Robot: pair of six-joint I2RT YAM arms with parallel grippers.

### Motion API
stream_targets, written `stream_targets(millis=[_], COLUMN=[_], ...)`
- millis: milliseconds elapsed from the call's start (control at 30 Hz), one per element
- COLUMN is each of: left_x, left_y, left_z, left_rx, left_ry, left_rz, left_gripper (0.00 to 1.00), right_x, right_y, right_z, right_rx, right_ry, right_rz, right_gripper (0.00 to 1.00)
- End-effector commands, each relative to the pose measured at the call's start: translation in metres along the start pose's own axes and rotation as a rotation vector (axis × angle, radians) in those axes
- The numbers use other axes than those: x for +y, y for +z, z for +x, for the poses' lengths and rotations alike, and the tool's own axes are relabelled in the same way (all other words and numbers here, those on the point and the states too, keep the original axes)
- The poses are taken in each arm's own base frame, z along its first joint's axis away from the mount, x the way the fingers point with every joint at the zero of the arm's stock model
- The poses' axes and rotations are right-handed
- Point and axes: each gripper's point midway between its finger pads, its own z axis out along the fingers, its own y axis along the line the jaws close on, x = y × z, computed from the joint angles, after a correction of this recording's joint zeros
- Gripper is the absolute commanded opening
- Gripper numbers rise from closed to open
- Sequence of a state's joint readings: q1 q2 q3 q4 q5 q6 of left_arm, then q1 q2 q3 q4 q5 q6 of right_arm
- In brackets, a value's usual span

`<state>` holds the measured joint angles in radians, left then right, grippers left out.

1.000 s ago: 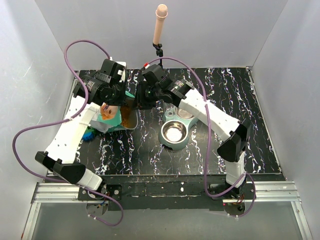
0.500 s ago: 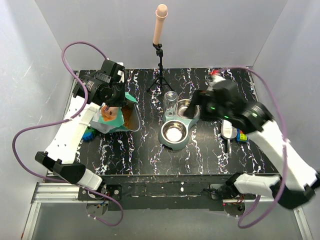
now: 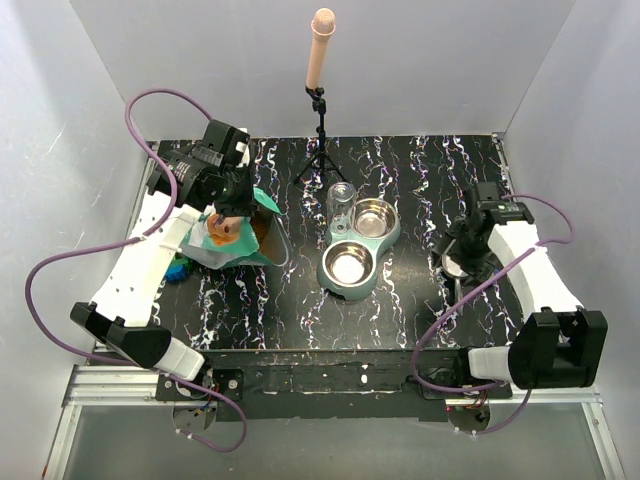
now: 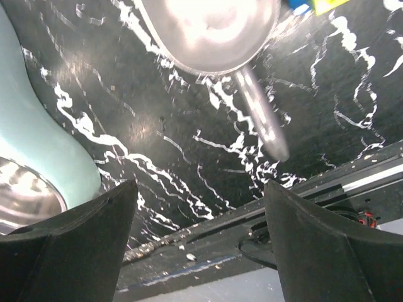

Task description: Serve the pet food

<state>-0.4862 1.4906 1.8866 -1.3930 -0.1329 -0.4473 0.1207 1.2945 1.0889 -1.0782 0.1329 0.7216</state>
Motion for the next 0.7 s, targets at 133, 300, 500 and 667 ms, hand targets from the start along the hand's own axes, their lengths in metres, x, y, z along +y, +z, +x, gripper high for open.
stream_targets(millis=[133, 300, 500, 667], left_x=[-0.029, -0.033, -0.035, -0.035], left_y=[-0.021, -0.02, -0.019, -0.016], left_z=[-0.018, -0.018, -0.018, -0.018], left_rx=[-0.101, -0.092, -0.084, -0.085], left_ry=[-0.056, -0.065, -0.067, -0.07], left_rz=[0.17, 0.186, 0.192, 0.193], left_gripper=[0.0, 0.0, 0.0, 0.0], right_x=[-0.013, -0.014, -0.009, -0.023], right_y=[0.011, 0.031, 0.051, 0.055], right_z=[-0.039, -0.046, -0.047, -0.045], right_rx=[-0.001, 0.033, 0.049, -0.004], right_ry=[0.193, 0.315, 0.342, 0.26], right_rz=[-0.186, -0.262, -0.297, -0.254], right_gripper=[0.88, 0.86, 0.84, 0.85])
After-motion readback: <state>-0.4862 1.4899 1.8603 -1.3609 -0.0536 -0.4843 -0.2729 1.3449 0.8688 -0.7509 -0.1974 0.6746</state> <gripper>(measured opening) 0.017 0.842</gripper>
